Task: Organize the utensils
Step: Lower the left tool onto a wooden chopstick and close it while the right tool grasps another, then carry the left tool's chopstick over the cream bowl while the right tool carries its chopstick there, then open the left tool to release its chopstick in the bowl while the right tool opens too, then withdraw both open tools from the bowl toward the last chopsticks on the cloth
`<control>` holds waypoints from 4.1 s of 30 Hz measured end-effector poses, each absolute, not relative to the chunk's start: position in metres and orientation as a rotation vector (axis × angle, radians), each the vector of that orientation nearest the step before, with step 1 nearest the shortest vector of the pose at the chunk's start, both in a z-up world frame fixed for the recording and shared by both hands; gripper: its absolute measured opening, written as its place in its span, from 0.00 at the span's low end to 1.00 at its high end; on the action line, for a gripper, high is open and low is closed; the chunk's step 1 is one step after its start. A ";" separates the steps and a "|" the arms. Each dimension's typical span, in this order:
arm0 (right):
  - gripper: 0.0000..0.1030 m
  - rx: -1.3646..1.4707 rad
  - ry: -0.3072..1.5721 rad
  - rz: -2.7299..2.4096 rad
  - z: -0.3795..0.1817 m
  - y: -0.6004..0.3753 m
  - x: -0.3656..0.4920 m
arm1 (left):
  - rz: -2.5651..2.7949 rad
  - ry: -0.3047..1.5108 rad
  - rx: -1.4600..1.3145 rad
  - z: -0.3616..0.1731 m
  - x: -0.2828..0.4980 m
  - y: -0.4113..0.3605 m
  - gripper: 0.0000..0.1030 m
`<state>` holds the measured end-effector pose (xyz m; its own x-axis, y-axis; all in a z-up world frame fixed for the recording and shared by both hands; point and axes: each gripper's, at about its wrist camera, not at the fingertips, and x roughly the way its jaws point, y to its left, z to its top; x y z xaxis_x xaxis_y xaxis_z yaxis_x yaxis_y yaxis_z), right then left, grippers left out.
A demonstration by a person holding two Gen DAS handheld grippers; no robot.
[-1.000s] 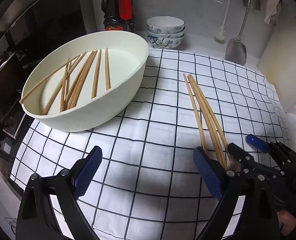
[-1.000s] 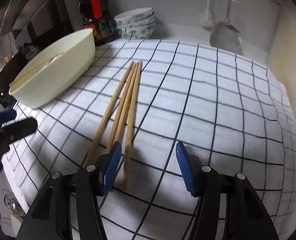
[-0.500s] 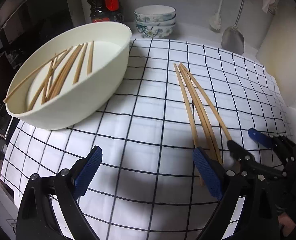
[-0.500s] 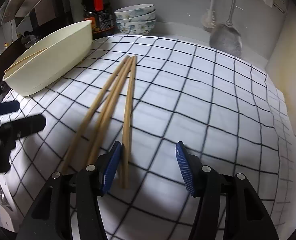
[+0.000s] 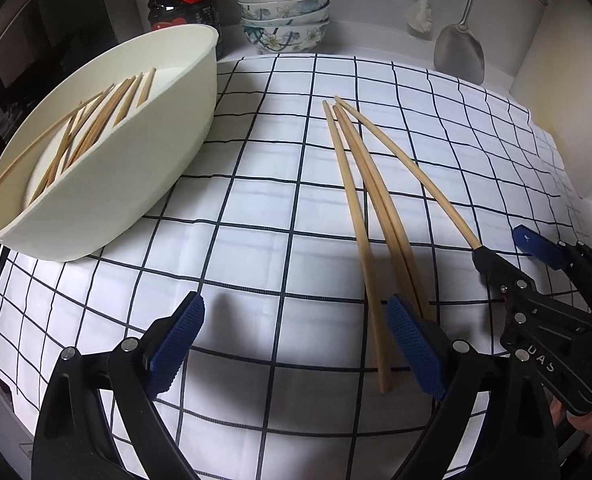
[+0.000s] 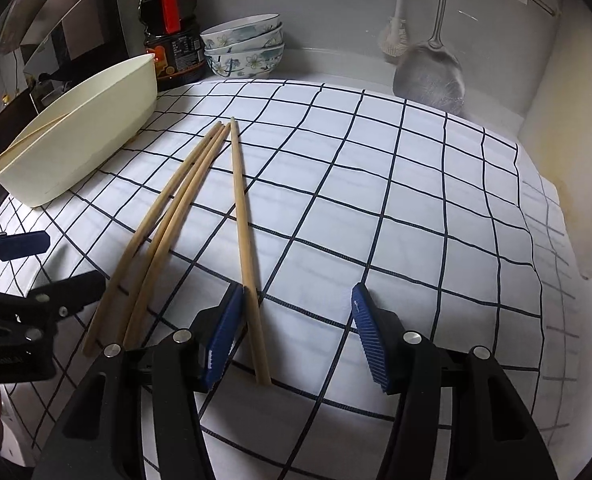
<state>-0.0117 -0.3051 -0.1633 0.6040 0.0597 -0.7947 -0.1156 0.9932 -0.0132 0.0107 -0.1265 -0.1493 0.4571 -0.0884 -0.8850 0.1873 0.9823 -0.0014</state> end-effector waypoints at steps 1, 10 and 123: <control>0.53 -0.066 0.917 0.102 -0.163 -0.305 -0.012 | -0.169 1.082 0.105 -0.151 0.011 -0.128 0.88; 0.52 -0.078 0.914 0.116 -0.163 -0.302 -0.006 | -0.160 1.082 0.119 -0.159 0.015 -0.133 0.81; 0.52 0.078 0.949 0.219 -0.056 -0.065 0.070 | -0.137 1.005 0.026 -0.032 0.098 0.155 0.92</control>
<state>0.0698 -0.0648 -0.0557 0.5622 0.2203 -0.7971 -0.1518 0.9750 0.1624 0.0984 0.1546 -0.0324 0.5281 -0.1029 -0.8429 0.1267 0.9911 -0.0416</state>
